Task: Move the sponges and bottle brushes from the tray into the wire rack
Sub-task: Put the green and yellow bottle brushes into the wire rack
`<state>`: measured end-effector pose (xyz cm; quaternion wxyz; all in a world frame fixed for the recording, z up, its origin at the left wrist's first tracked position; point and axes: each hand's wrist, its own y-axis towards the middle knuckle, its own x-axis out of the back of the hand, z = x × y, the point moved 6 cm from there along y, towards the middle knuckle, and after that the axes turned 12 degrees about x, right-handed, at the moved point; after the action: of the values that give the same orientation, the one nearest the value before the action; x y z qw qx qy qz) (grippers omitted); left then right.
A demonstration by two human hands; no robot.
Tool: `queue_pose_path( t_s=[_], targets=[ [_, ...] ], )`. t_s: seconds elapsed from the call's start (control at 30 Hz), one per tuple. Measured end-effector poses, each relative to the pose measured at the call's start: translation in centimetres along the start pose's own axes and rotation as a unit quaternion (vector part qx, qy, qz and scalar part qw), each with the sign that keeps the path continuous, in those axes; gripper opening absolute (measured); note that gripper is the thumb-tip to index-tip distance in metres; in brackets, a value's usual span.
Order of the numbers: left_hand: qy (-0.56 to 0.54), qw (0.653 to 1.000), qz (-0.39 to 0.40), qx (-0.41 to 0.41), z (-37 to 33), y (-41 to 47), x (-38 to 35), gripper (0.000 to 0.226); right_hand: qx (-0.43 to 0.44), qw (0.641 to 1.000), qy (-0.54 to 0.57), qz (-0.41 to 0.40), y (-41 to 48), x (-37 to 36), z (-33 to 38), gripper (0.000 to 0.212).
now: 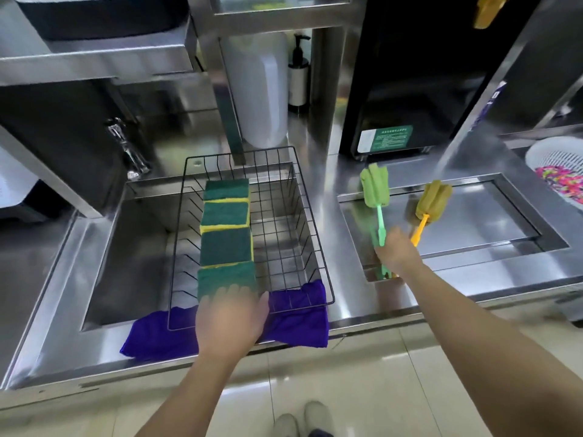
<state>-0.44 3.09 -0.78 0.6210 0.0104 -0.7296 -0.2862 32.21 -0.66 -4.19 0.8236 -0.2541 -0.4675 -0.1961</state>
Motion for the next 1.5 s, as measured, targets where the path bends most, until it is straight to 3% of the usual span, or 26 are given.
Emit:
queue_pose_path(
  t_s=[0.13, 0.23, 0.4, 0.53, 0.77, 1.0, 1.2, 1.33, 1.5],
  targets=[
    [0.008, 1.0, 0.003, -0.022, -0.4, 0.2, 0.0, 0.053, -0.021, 0.999, 0.036, 0.016, 0.3, -0.6, 0.0, 0.02],
    [-0.008, 0.999, 0.0, -0.032, -1.4, 0.3, 0.0, 0.054, -0.001, 0.995, 0.102, -0.022, 0.6, -0.2, 1.0, 0.023],
    [-0.034, 0.999, -0.011, -0.01, -1.9, 0.1, -0.2, 0.062, 0.09, 0.97, 0.197, -0.114, 0.1, 2.9, 6.0, 0.021],
    [-0.035, 0.999, -0.011, -0.011, -1.9, 0.1, -0.3, 0.052, 0.169, 0.929, 0.299, -0.137, -0.7, 4.5, 11.4, 0.013],
    [-0.046, 0.998, -0.034, 0.002, -1.7, 0.0, 0.1, 0.049, 0.213, 0.929, 0.299, 0.037, -2.6, -0.6, 19.0, 0.011],
    [-0.045, 0.998, -0.042, 0.01, -1.7, 0.0, -0.2, 0.046, 0.129, 0.945, 0.227, 0.196, -2.7, -8.4, 19.3, 0.013],
    [-0.046, 0.998, -0.035, 0.016, -1.5, 0.0, -0.5, 0.044, 0.148, 0.943, 0.123, 0.272, -2.7, -11.1, 19.3, 0.015],
    [-0.044, 0.999, -0.018, 0.019, -1.6, -0.1, -0.6, 0.045, 0.174, 0.949, 0.052, 0.257, -2.7, -11.5, 19.0, 0.015],
    [-0.045, 0.999, -0.007, 0.02, -1.5, 0.0, -0.4, 0.045, 0.15, 0.946, 0.055, 0.282, -3.1, -10.4, 18.8, 0.02]
  ],
)
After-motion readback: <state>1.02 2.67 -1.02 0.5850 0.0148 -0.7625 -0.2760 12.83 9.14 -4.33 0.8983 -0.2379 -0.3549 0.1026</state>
